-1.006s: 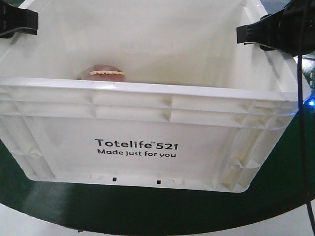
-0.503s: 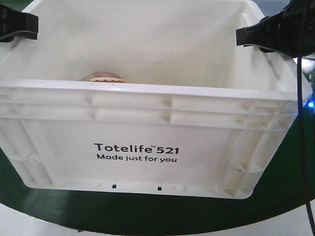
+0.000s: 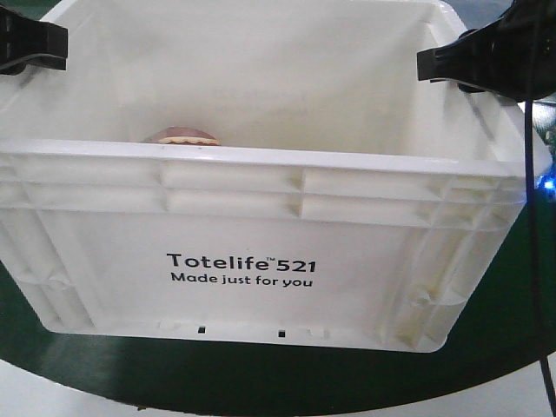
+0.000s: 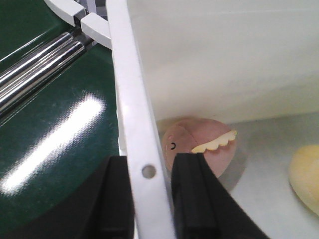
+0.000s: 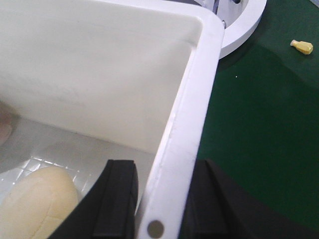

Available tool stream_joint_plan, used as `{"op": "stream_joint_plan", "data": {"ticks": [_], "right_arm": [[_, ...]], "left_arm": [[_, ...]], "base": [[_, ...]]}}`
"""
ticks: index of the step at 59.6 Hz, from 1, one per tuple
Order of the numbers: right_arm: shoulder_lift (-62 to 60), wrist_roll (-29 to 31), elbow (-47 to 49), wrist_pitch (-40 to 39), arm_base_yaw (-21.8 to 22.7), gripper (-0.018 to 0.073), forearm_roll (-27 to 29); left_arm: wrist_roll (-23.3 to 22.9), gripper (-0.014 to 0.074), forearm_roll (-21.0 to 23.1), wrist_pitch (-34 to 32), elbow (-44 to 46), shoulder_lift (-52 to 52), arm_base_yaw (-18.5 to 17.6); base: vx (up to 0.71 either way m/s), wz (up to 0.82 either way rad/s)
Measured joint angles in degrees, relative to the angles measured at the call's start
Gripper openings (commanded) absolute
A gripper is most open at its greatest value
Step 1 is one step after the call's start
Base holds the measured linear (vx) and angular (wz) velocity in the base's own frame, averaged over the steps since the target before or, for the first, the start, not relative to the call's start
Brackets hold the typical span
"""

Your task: Place moving items into box and shelve

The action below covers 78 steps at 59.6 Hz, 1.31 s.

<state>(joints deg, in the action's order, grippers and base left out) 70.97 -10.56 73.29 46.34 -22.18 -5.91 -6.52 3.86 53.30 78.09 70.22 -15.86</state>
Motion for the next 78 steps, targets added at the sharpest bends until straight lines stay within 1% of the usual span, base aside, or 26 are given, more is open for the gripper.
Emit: {"op": "stream_joint_plan", "data": {"ticks": [52,78], "right_arm": [[0.00,0.00,0.00,0.00,0.00,-0.0006,0.05],[0.00,0.00,0.00,0.00,0.00,-0.0006,0.05]], "left_arm": [[-0.06,-0.0006,0.04,0.00,0.00,0.00,0.00],[-0.06,-0.0006,0.04,0.00,0.00,0.00,0.00]], "base": [[-0.01,0.01],[-0.05,0.09]]}}
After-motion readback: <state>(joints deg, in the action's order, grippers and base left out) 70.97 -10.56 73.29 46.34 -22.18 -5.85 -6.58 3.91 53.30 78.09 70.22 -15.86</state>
